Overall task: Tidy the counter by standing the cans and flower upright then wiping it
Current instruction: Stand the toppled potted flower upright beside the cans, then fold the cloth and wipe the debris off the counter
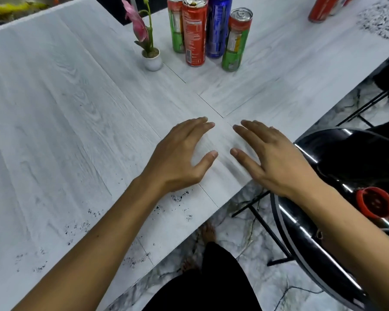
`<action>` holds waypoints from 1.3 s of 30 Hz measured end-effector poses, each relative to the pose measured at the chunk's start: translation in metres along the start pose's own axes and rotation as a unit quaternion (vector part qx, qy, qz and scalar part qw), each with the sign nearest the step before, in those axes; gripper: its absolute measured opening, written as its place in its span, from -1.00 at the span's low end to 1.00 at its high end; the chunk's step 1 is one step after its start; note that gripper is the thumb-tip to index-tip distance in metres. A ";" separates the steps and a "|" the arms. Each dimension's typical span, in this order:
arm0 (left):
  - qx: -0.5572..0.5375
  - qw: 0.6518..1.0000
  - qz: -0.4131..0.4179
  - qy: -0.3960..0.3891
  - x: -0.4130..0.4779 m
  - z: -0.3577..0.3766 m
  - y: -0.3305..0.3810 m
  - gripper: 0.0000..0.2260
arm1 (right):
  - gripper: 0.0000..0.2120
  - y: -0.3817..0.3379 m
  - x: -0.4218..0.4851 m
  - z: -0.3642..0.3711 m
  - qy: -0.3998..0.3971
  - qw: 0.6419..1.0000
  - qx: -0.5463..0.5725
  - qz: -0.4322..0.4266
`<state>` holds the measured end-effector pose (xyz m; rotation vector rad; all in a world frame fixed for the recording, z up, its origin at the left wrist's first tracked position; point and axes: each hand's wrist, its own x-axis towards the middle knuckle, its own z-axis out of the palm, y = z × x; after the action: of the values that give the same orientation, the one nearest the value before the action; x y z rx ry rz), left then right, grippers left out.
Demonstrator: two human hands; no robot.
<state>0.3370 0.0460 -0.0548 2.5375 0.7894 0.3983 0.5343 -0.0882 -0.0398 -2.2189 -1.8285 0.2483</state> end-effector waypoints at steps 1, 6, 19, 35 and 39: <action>-0.003 1.000 0.007 -0.004 -0.001 0.001 0.004 -0.46 | -0.42 0.001 -0.007 0.001 0.003 1.000 -0.002 0.006; -0.017 0.998 0.047 -0.032 -0.003 0.013 0.031 -0.47 | -0.42 0.008 -0.048 0.000 0.025 0.999 -0.012 0.047; -0.027 0.984 0.142 -0.102 0.006 0.071 0.128 -0.47 | -0.43 0.066 -0.153 -0.008 0.090 0.981 0.009 0.172; -0.029 0.958 0.140 -0.248 0.029 0.214 0.214 -0.45 | -0.39 0.179 -0.274 0.026 0.093 0.920 0.062 0.375; -0.017 0.954 0.103 -0.281 0.031 0.247 0.222 -0.46 | -0.44 0.204 -0.295 0.047 0.112 0.886 0.117 0.435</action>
<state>0.5617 -0.1803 -0.1522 2.5110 0.2985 -0.2463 0.6535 -0.4095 -0.1550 -2.5882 -0.5491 0.3267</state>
